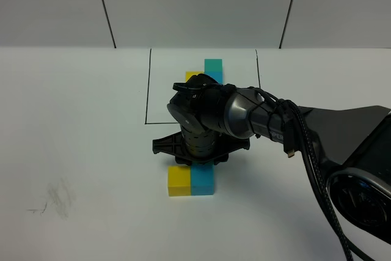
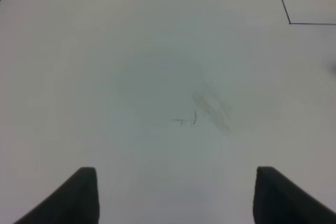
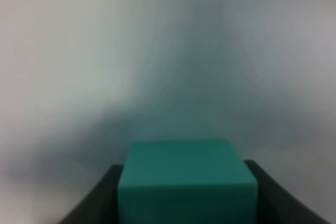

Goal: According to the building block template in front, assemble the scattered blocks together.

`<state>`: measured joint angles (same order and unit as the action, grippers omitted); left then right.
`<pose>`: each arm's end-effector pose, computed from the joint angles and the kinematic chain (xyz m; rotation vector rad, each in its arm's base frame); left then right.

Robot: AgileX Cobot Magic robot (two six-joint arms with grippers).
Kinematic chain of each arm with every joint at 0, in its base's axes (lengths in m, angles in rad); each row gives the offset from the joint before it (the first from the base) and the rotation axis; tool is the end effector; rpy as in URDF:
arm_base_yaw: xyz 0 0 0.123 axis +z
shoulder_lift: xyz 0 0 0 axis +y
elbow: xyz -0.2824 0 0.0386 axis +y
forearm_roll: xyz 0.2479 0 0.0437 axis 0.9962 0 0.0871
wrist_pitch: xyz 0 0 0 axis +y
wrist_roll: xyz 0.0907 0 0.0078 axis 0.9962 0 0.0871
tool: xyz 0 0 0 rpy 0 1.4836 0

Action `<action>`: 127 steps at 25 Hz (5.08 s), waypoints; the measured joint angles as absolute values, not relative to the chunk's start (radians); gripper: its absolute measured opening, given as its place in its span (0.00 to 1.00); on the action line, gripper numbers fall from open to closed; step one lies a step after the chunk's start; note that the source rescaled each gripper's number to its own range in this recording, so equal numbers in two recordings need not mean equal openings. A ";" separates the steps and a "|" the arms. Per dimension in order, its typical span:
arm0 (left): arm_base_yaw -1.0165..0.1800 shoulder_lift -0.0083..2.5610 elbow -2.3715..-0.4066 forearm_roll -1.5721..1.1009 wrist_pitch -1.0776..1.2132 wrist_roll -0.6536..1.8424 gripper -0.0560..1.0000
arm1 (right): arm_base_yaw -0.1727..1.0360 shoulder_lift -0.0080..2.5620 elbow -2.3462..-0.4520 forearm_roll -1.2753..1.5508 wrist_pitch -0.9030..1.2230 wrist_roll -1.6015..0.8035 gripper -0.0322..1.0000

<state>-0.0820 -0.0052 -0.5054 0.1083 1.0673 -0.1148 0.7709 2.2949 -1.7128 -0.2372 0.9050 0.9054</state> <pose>-0.0061 0.0092 0.2785 -0.0395 2.0352 0.0059 0.3441 0.3108 0.1212 0.0051 2.8804 -0.0092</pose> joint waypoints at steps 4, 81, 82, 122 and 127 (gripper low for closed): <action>-0.082 -0.005 -0.505 0.108 1.067 -0.115 0.45 | 0.771 2.295 -1.713 -0.237 0.905 0.905 0.04; -0.082 -0.005 -0.505 0.108 1.067 -0.115 0.45 | 0.031 1.823 -2.076 -0.143 1.217 -0.440 1.00; -0.082 -0.005 -0.505 0.108 1.067 -0.115 0.45 | 0.008 1.764 -2.018 -0.144 1.217 -0.440 1.00; -0.082 -0.005 -0.505 0.108 1.067 -0.115 0.44 | 0.054 -0.004 -0.540 0.000 1.048 -0.061 0.68; -0.082 -0.005 -0.505 0.108 1.067 -0.115 0.44 | 0.054 -0.008 -0.497 0.005 1.058 -0.058 0.68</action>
